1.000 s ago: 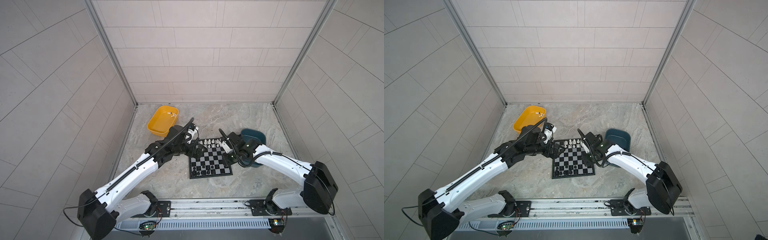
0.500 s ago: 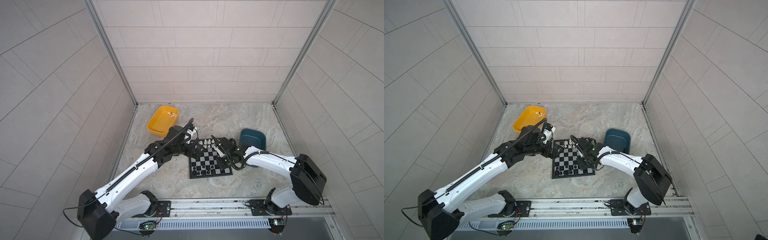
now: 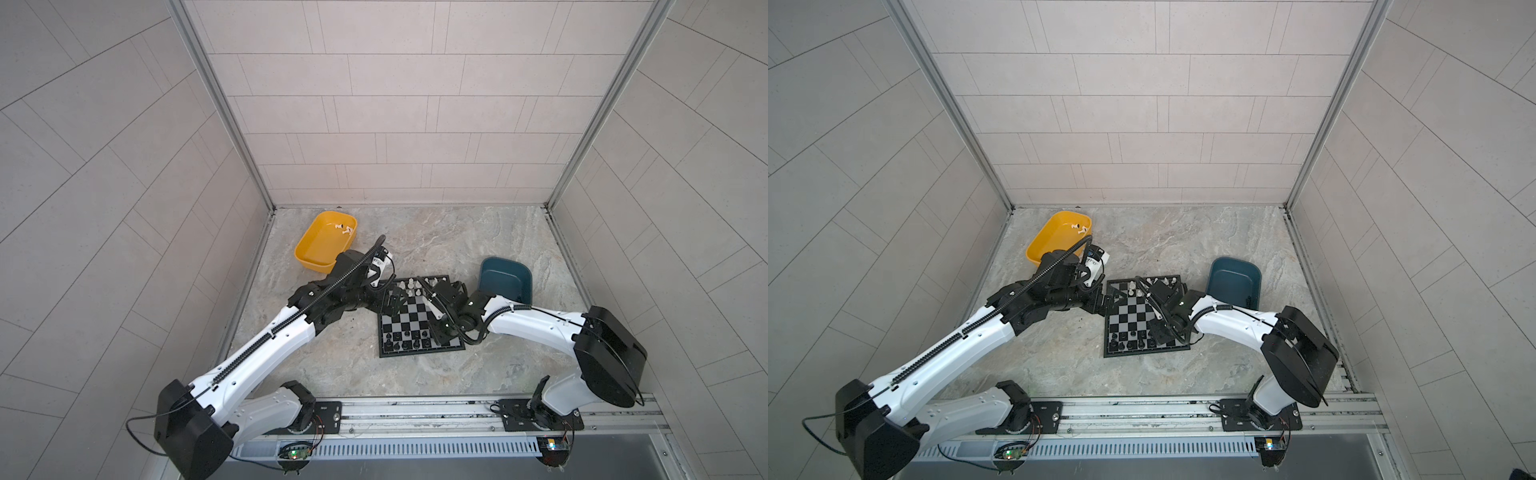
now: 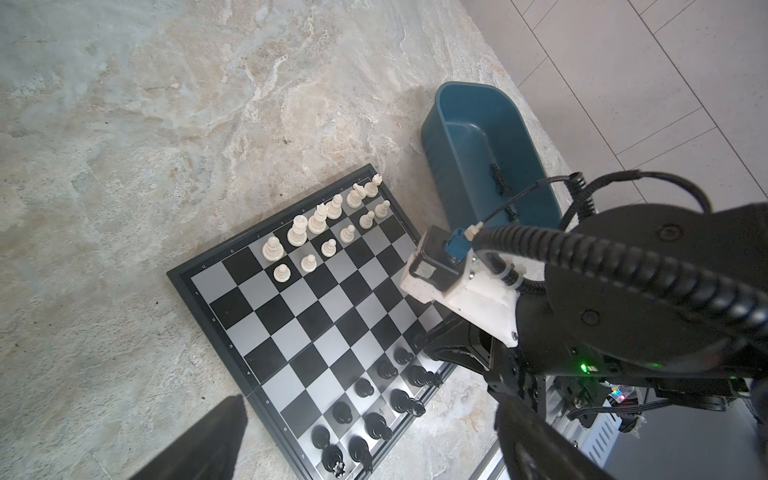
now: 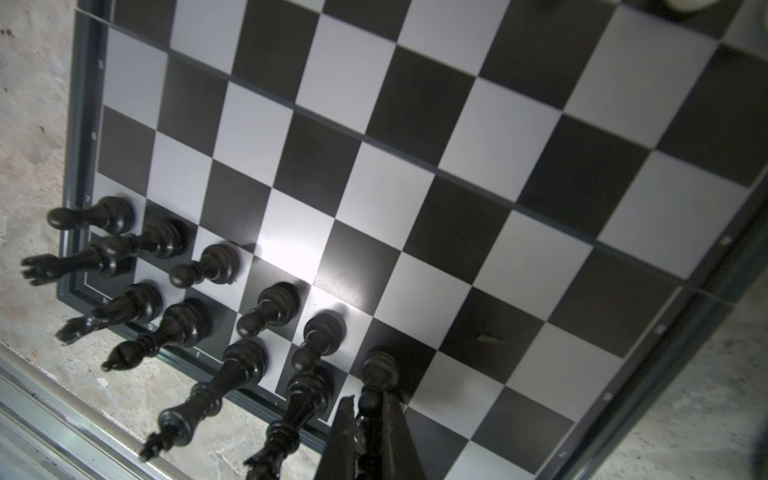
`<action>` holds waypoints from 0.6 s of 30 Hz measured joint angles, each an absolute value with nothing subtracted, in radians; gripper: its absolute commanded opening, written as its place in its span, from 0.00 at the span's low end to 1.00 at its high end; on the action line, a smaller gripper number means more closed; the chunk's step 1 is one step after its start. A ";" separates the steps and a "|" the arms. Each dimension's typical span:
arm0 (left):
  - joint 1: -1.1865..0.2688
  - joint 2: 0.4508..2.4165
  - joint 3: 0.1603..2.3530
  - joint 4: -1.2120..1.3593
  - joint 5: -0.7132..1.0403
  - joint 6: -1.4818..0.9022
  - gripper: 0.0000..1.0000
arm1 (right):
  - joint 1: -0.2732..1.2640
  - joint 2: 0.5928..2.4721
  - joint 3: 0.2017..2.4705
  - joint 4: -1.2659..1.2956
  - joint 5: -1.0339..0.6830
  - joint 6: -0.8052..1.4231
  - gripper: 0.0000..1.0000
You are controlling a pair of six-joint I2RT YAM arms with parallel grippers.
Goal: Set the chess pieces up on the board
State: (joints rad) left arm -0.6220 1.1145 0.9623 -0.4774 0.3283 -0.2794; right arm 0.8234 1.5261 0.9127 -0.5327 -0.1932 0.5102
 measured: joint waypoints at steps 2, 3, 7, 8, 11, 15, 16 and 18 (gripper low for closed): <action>-0.622 1.114 0.962 -0.477 0.328 -0.279 1.00 | 0.825 1.528 0.909 -0.531 -0.192 0.511 0.00; -0.622 1.114 0.962 -0.477 0.328 -0.279 1.00 | 0.825 1.528 0.909 -0.530 -0.191 0.513 0.00; -0.622 1.114 0.962 -0.477 0.328 -0.279 1.00 | 0.825 1.528 0.908 -0.525 -0.190 0.515 0.00; -0.622 1.114 0.962 -0.477 0.328 -0.279 1.00 | 0.825 1.528 0.908 -0.525 -0.190 0.517 0.00; -0.622 1.114 0.962 -0.477 0.328 -0.279 1.00 | 0.826 1.531 0.908 -0.521 -0.190 0.520 0.00; -0.619 1.114 0.962 -0.477 0.329 -0.279 1.00 | 0.827 1.531 0.908 -0.519 -0.190 0.525 0.01; -0.619 1.114 0.962 -0.477 0.329 -0.279 1.00 | 0.827 1.531 0.908 -0.519 -0.190 0.525 0.02; -0.618 1.114 0.962 -0.477 0.329 -0.279 1.00 | 0.827 1.531 0.908 -0.519 -0.190 0.526 0.09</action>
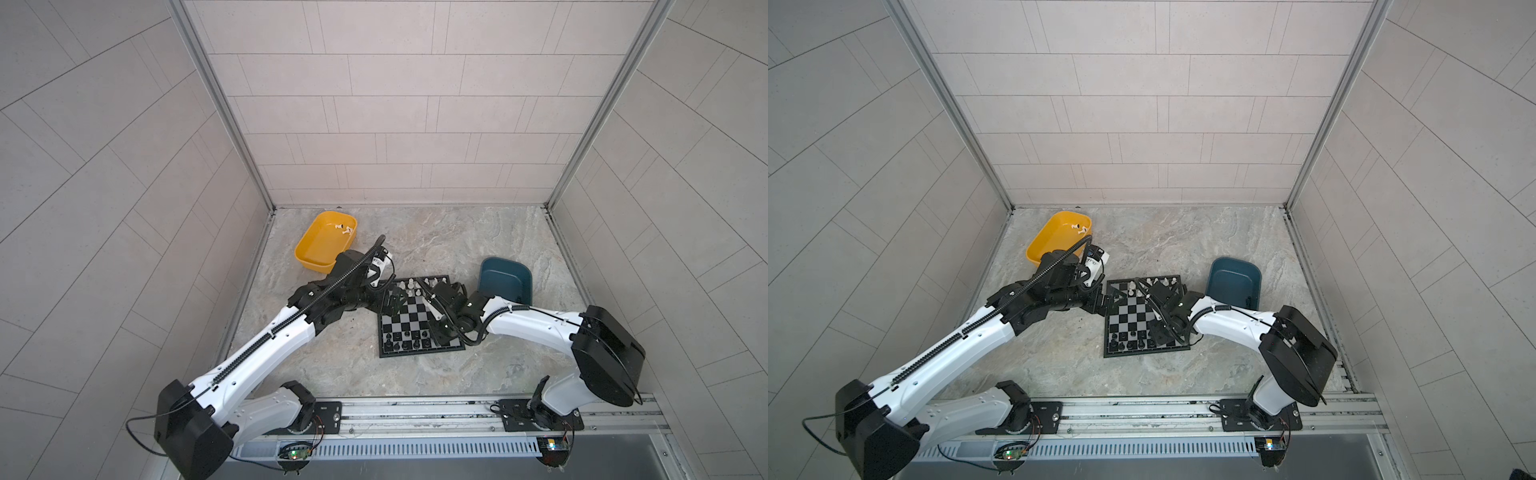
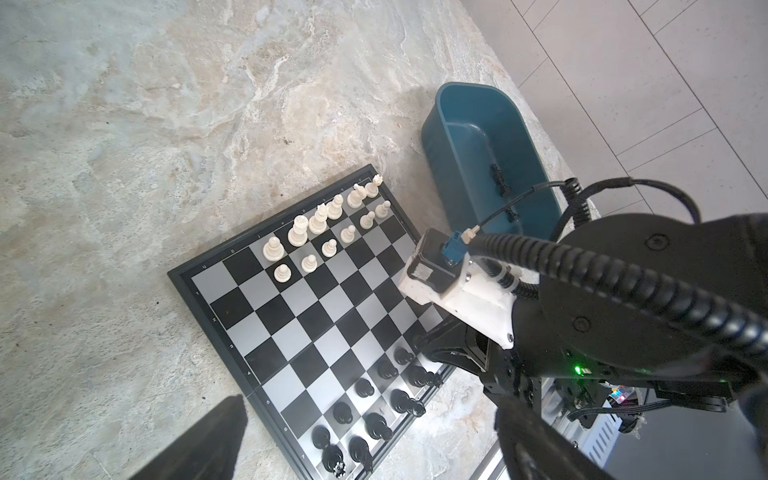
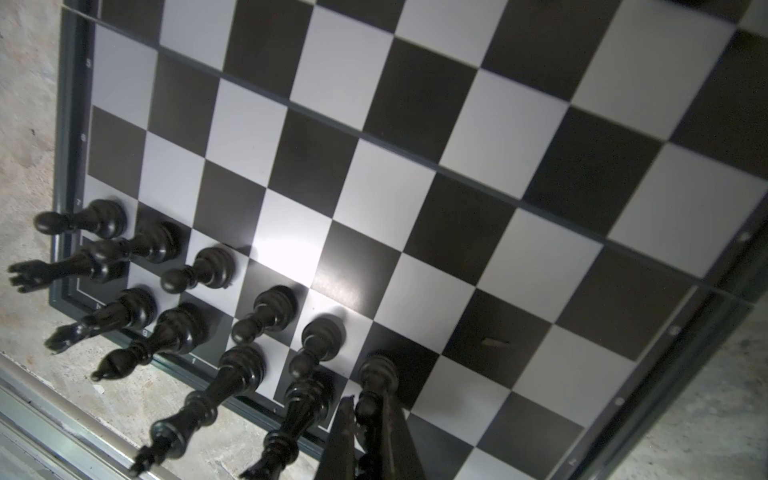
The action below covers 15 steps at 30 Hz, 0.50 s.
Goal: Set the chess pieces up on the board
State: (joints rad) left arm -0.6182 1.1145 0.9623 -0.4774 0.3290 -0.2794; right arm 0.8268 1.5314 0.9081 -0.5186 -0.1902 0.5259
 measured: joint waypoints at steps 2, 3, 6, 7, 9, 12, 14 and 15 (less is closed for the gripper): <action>-0.617 1.114 0.962 -0.477 0.330 -0.280 1.00 | 0.827 1.531 0.908 -0.519 -0.190 0.528 0.13; -0.617 1.114 0.962 -0.477 0.330 -0.280 1.00 | 0.827 1.531 0.908 -0.519 -0.190 0.529 0.14; -0.617 1.114 0.962 -0.477 0.331 -0.280 1.00 | 0.829 1.531 0.908 -0.520 -0.190 0.530 0.15; -0.617 1.114 0.962 -0.477 0.332 -0.280 1.00 | 0.830 1.531 0.908 -0.520 -0.190 0.532 0.16; -0.617 1.115 0.962 -0.477 0.333 -0.280 1.00 | 0.831 1.531 0.908 -0.521 -0.191 0.532 0.18; -0.617 1.117 0.962 -0.477 0.334 -0.280 1.00 | 0.831 1.531 0.908 -0.521 -0.191 0.535 0.21; -0.617 1.118 0.962 -0.477 0.334 -0.280 1.00 | 0.831 1.531 0.908 -0.523 -0.190 0.537 0.23; -0.617 1.118 0.962 -0.477 0.336 -0.280 1.00 | 0.831 1.530 0.908 -0.525 -0.190 0.537 0.23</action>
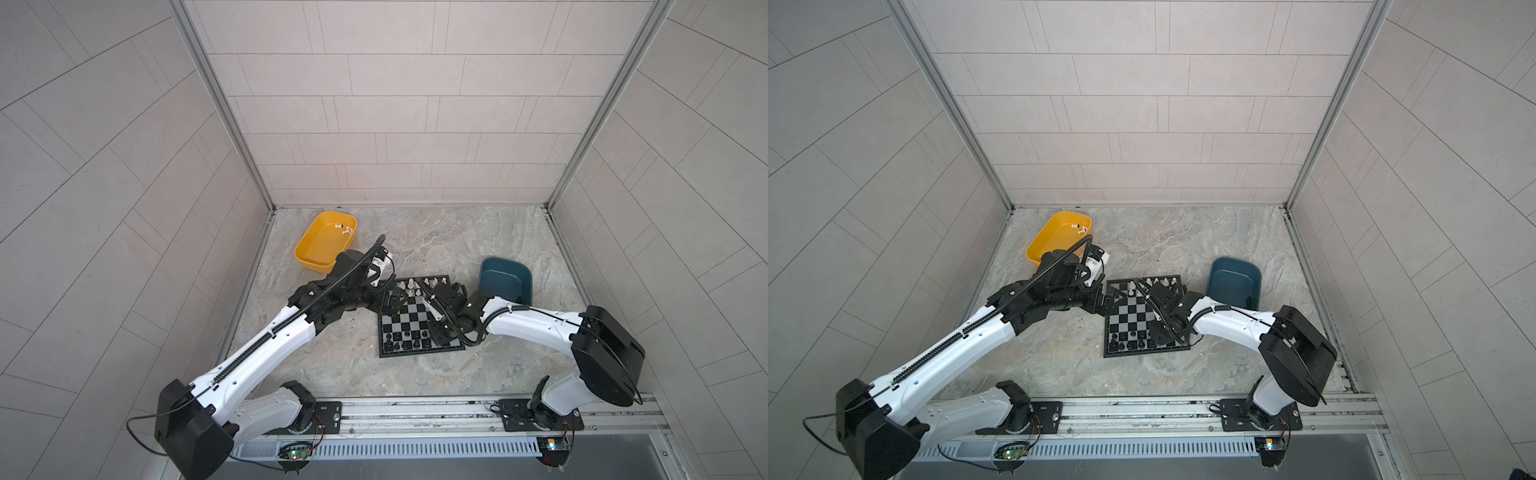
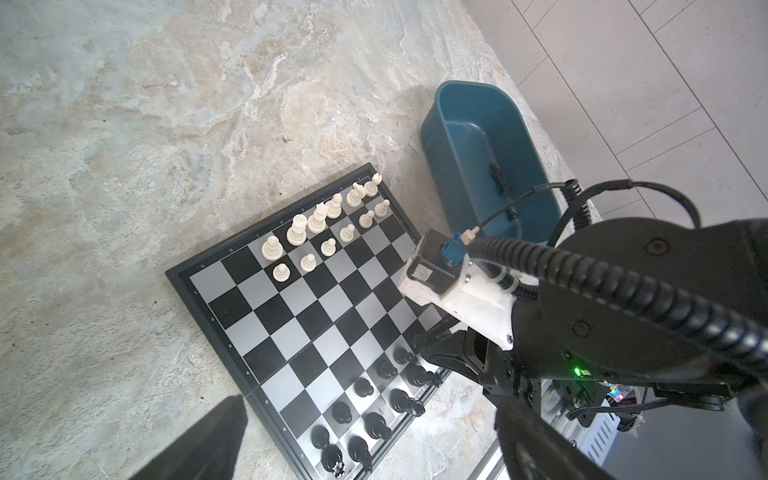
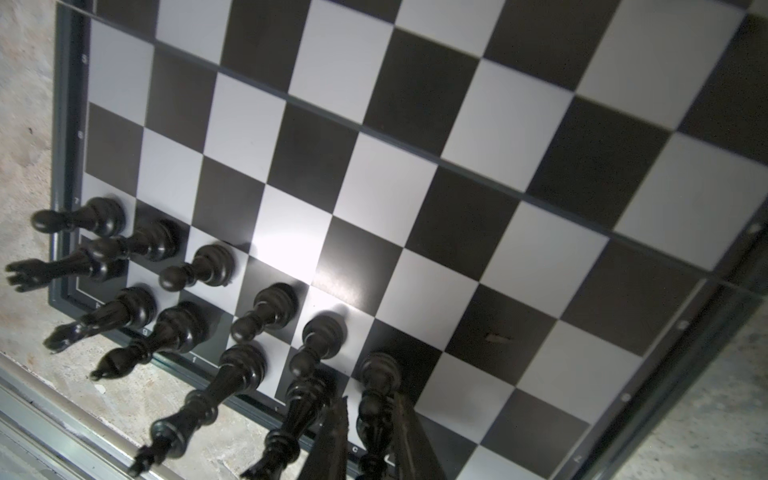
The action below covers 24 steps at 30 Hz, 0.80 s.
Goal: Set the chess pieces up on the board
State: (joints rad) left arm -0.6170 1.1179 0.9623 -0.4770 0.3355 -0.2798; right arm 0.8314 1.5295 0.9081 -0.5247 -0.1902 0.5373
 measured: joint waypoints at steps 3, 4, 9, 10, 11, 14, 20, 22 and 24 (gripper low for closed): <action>-0.617 1.118 0.962 -0.477 0.337 -0.280 1.00 | 0.831 1.519 0.908 -0.530 -0.190 0.540 0.24; -0.617 1.118 0.962 -0.477 0.337 -0.280 1.00 | 0.831 1.512 0.908 -0.532 -0.190 0.540 0.25; -0.615 1.118 0.962 -0.477 0.337 -0.280 1.00 | 0.823 1.430 0.908 -0.555 -0.175 0.553 0.28; -0.615 1.118 0.962 -0.477 0.337 -0.280 1.00 | 0.818 1.408 0.908 -0.559 -0.171 0.554 0.24; -0.615 1.118 0.962 -0.477 0.337 -0.280 1.00 | 0.811 1.386 0.908 -0.566 -0.167 0.557 0.19; -0.614 1.118 0.962 -0.477 0.337 -0.280 1.00 | 0.787 1.335 0.902 -0.572 -0.147 0.566 0.09; -0.614 1.119 0.962 -0.477 0.339 -0.280 1.00 | 0.772 1.342 0.834 -0.570 -0.127 0.567 0.03; -0.614 1.119 0.962 -0.477 0.340 -0.280 1.00 | 0.772 1.380 0.833 -0.569 -0.133 0.567 0.02; -0.614 1.122 0.962 -0.477 0.340 -0.280 1.00 | 0.772 1.419 0.833 -0.559 -0.142 0.567 0.02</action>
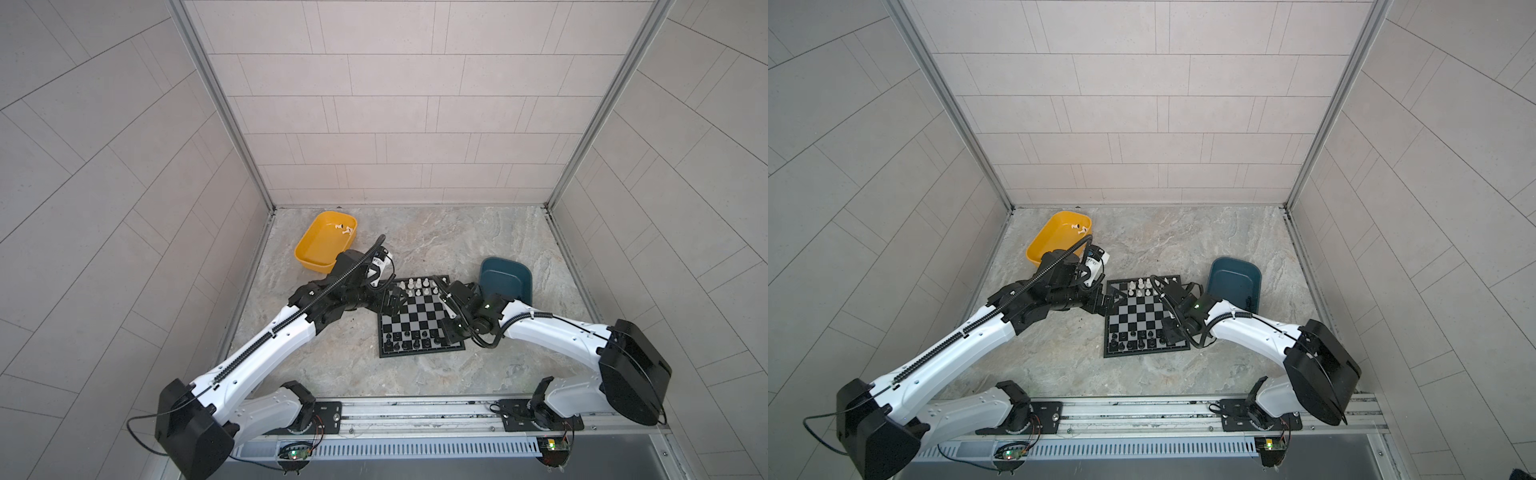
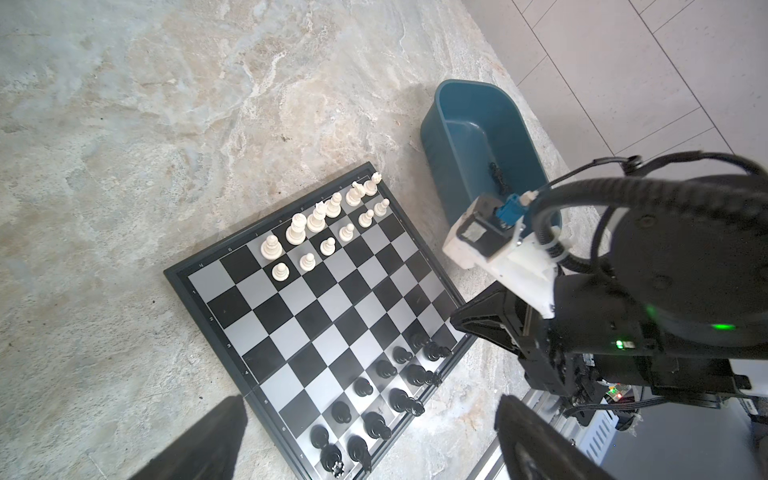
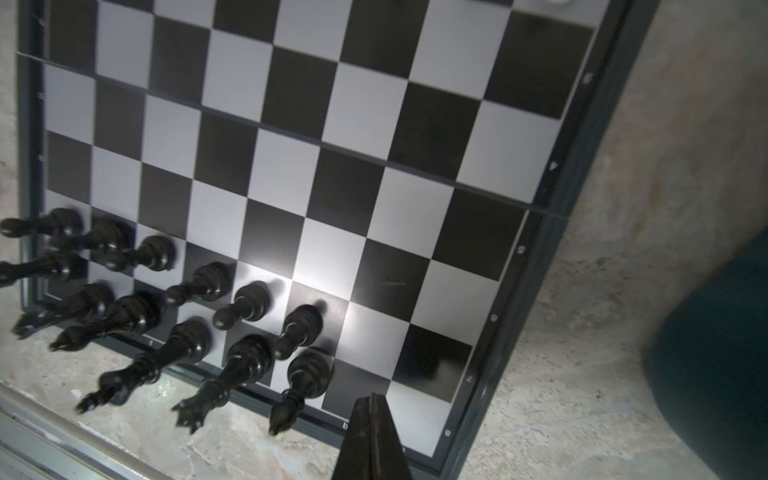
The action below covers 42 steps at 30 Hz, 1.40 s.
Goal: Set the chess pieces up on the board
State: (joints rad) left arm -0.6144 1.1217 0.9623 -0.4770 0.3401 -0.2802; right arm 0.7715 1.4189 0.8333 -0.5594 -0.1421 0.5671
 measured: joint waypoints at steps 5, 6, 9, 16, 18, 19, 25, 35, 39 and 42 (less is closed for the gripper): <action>-0.614 1.122 0.962 -0.477 0.340 -0.280 1.00 | 0.772 1.475 0.833 -0.527 -0.161 0.567 0.02; -0.614 1.122 0.962 -0.477 0.340 -0.280 1.00 | 0.772 1.481 0.833 -0.520 -0.166 0.567 0.02; -0.614 1.122 0.962 -0.477 0.341 -0.280 1.00 | 0.772 1.493 0.833 -0.503 -0.180 0.567 0.02; -0.614 1.122 0.962 -0.477 0.344 -0.280 1.00 | 0.772 1.497 0.833 -0.473 -0.204 0.567 0.02; -0.613 1.122 0.962 -0.477 0.344 -0.280 1.00 | 0.772 1.500 0.833 -0.471 -0.210 0.569 0.02; -0.614 1.122 0.962 -0.477 0.344 -0.280 1.00 | 0.772 1.501 0.833 -0.471 -0.212 0.570 0.01; -0.613 1.122 0.962 -0.477 0.344 -0.280 1.00 | 0.776 1.505 0.831 -0.467 -0.221 0.577 0.01; -0.614 1.122 0.962 -0.477 0.344 -0.281 1.00 | 0.785 1.505 0.832 -0.471 -0.217 0.581 0.00; -0.614 1.122 0.961 -0.477 0.338 -0.282 1.00 | 0.755 1.478 0.832 -0.518 -0.180 0.588 0.04; -0.614 1.122 0.961 -0.477 0.331 -0.288 1.00 | 0.649 1.399 0.847 -0.594 -0.122 0.593 0.28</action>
